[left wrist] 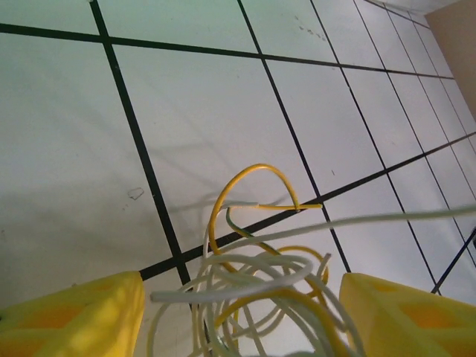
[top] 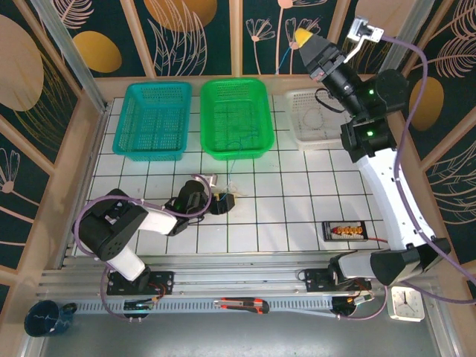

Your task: Untangle the cables

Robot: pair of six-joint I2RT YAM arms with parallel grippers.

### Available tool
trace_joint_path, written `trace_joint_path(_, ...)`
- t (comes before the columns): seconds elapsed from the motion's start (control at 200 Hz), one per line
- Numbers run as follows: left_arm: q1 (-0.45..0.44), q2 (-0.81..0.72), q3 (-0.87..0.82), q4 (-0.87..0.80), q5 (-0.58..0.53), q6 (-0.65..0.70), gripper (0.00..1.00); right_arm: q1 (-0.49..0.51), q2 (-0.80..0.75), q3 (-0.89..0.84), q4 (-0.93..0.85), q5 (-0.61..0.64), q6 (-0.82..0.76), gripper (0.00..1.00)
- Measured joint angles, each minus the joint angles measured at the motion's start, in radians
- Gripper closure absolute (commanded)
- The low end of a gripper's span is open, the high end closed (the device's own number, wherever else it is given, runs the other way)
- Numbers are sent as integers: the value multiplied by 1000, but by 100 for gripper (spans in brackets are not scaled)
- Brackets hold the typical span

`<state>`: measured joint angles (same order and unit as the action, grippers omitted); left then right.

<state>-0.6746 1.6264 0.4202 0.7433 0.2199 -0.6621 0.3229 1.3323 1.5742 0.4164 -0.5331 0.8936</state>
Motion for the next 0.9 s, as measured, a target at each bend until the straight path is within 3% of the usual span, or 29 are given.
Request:
trace_joint_path(0.25, 0, -146, -2, -18, 50, 20, 2, 94, -2, -157, -27, -21, -24, 100)
trace_joint_path(0.485, 0, -281, -2, -61, 113, 38, 1, 149, -2, -158, -43, -22, -72, 100)
trace_joint_path(0.901, 0, -391, -71, -131, 68, 36, 1, 161, -4, -157, -84, -13, -116, 100)
